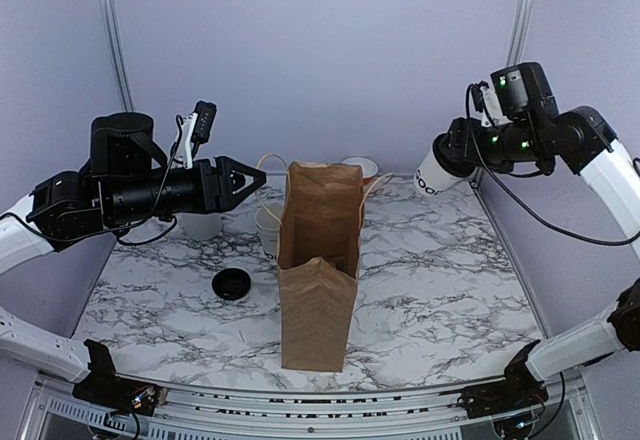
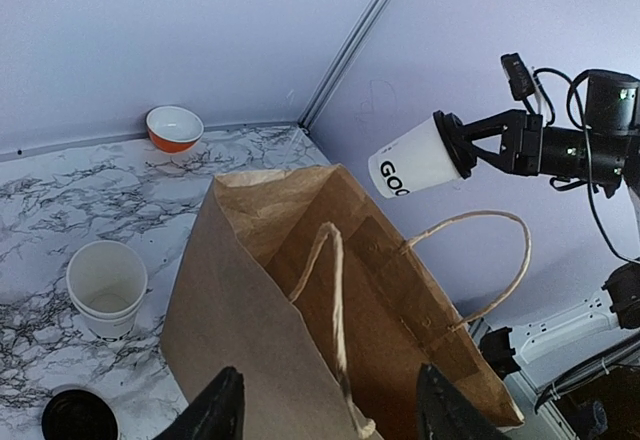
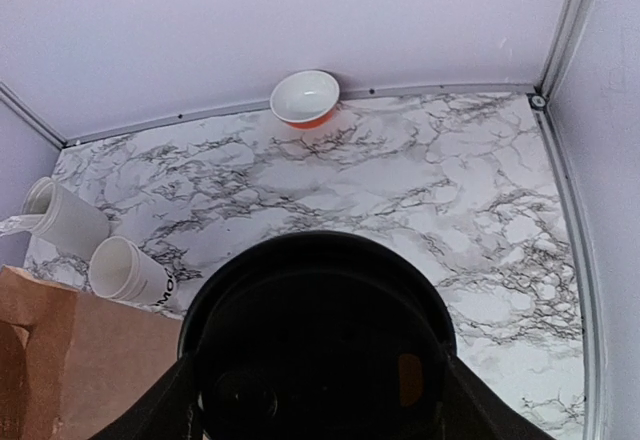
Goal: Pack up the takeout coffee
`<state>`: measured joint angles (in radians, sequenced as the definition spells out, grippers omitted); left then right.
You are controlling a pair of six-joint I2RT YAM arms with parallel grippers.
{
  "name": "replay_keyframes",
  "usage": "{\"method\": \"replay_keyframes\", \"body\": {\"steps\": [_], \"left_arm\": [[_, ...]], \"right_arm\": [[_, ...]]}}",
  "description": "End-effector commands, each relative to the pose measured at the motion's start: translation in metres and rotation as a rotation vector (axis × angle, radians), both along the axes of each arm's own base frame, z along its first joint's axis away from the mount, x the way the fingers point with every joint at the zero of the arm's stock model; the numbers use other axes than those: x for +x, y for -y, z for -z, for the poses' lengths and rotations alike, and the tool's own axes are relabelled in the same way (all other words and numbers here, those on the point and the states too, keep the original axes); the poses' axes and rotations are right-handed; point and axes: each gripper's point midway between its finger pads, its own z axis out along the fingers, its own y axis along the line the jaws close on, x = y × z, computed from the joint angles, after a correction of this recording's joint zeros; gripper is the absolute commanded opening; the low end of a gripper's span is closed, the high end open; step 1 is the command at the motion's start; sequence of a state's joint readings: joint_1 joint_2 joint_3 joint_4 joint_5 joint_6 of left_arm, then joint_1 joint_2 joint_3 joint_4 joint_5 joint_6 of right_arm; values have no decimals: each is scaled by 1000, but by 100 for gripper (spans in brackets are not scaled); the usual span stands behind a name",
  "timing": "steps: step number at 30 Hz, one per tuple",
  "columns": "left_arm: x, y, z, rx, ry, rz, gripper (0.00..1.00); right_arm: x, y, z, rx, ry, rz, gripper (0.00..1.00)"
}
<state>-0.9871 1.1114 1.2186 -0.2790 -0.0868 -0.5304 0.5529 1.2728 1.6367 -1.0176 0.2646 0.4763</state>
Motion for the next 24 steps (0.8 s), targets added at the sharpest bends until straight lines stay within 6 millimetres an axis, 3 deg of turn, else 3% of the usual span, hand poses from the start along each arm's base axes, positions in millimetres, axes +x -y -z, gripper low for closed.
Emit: {"method": "replay_keyframes", "body": {"steps": [1,6,12,18,24], "left_arm": [[-10,-9,-27,-37,72,37,64],[-26,-21,-39,-58,148,87,73],[-33,-33,-22,-56,130,78,74],[-14,-66,49,38,-60,-138,72],[-20,-81,130,107,-218,-195,67]], "right_arm": [[-8,-27,-46,33,77,-78,64],[-13,-53,-85,66,167,-140,64],[-14,-76,-120,130,257,-210,63],[-20,-103,-139,182,301,-289,63],[-35,-131,-150,208,316,-365,63]]}}
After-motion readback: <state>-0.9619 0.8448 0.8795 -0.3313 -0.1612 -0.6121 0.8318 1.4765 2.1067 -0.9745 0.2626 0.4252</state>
